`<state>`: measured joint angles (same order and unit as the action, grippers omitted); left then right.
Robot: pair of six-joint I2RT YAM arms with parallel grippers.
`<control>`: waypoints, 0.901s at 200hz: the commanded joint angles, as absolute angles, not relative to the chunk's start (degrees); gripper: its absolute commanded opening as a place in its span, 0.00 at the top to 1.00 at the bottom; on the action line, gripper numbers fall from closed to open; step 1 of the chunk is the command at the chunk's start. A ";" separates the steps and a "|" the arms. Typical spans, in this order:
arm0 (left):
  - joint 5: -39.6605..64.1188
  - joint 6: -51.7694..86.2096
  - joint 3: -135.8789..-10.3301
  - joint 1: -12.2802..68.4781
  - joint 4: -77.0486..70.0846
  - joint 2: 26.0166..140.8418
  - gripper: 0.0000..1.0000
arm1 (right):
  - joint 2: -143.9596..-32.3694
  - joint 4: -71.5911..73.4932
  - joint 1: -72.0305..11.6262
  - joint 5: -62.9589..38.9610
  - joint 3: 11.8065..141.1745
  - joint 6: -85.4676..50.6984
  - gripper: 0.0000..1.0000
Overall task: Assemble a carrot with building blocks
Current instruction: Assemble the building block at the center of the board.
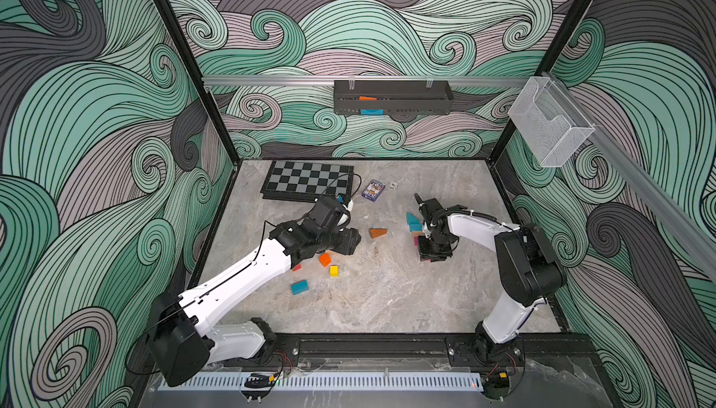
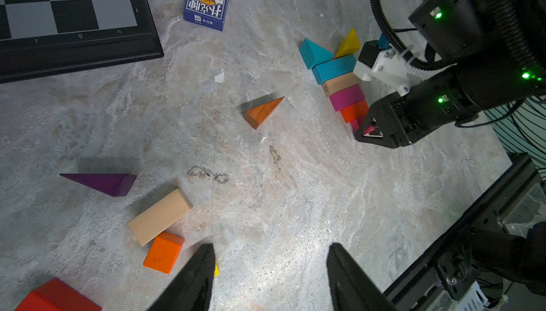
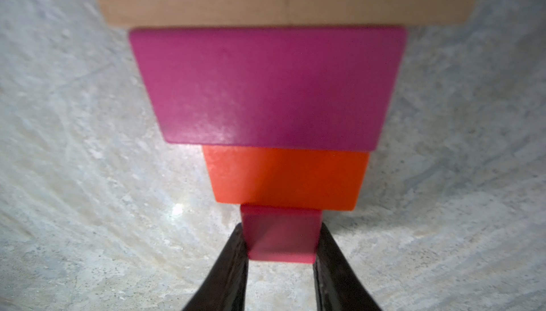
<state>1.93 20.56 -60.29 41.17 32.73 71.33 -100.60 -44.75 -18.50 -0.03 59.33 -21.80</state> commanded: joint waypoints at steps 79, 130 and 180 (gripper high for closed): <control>3.15 19.59 -62.84 40.79 32.08 72.39 0.38 | -101.74 -41.87 -17.14 4.35 57.94 -21.15 0.41; 3.04 19.53 -62.84 40.78 32.23 72.33 0.38 | -100.55 -42.67 -17.14 3.91 58.65 -21.24 0.27; -0.34 19.94 -64.74 40.28 33.70 69.39 0.36 | -91.19 -49.50 -16.60 4.83 67.33 -19.06 0.10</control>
